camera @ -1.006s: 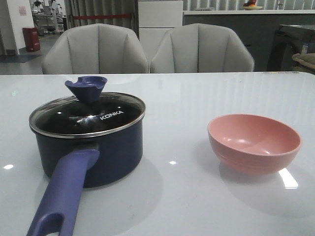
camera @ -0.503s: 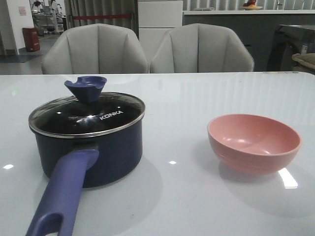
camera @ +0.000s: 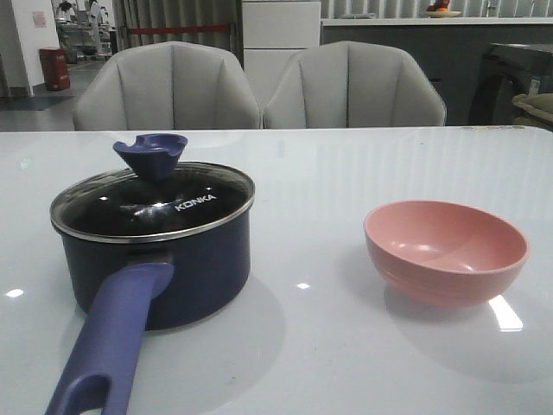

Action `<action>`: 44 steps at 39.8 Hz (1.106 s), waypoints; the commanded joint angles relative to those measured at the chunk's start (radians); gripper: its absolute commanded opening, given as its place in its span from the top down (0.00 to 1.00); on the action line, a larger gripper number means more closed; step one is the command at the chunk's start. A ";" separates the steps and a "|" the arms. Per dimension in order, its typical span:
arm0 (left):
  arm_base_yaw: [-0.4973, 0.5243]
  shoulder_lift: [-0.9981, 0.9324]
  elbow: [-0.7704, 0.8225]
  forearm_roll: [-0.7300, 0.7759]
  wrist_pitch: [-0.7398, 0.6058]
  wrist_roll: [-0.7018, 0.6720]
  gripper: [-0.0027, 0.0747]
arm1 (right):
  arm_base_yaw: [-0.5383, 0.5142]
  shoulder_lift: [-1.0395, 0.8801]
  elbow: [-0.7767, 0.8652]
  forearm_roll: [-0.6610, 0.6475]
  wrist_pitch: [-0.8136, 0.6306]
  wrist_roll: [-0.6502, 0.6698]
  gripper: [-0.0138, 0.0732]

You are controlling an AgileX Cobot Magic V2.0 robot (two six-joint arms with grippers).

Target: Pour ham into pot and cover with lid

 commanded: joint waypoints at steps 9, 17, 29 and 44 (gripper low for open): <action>0.000 -0.020 0.033 -0.004 -0.081 -0.009 0.82 | 0.000 0.009 -0.012 0.006 -0.095 -0.007 0.67; 0.000 -0.020 0.033 -0.004 -0.081 -0.009 0.82 | -0.054 0.009 0.036 -0.169 -0.113 0.016 0.67; 0.000 -0.020 0.033 -0.004 -0.081 -0.009 0.82 | -0.232 -0.062 0.181 -0.195 -0.281 0.161 0.67; 0.000 -0.020 0.033 -0.004 -0.081 -0.009 0.82 | -0.231 -0.079 0.209 -0.221 -0.305 0.197 0.67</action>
